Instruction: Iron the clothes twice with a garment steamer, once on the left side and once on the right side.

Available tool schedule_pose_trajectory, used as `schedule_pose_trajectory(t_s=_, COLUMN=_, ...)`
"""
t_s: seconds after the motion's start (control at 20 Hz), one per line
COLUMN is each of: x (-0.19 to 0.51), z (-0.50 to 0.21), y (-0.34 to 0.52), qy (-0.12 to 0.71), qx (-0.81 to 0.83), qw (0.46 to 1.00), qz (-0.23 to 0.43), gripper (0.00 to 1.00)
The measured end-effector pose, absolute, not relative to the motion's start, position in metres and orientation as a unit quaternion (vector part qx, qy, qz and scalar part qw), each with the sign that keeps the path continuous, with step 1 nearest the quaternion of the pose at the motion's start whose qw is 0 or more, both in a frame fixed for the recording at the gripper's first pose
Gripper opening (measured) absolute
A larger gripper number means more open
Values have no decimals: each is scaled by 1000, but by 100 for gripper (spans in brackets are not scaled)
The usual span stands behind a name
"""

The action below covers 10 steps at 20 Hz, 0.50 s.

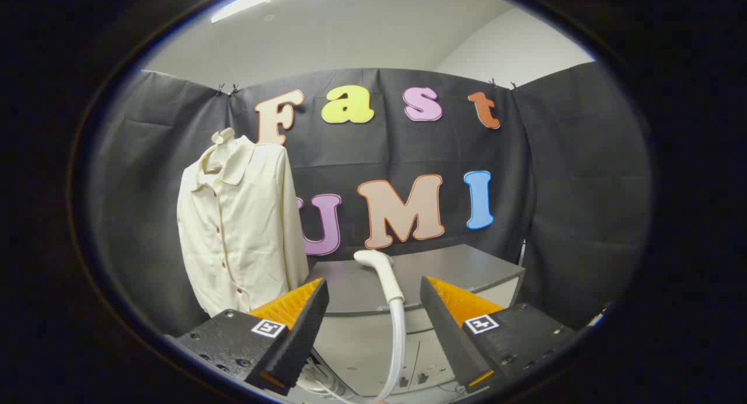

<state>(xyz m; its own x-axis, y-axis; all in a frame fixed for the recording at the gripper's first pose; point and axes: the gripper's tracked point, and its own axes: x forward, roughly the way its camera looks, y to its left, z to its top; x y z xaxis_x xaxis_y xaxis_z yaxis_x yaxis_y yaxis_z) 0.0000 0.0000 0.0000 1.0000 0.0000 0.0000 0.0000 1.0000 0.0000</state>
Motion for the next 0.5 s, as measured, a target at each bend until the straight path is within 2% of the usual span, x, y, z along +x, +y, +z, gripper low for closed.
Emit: schedule_pose_trajectory(t_s=0.5, x=36, z=-6, y=-5, qy=15, qx=7, qw=999, qz=38, gripper=97)
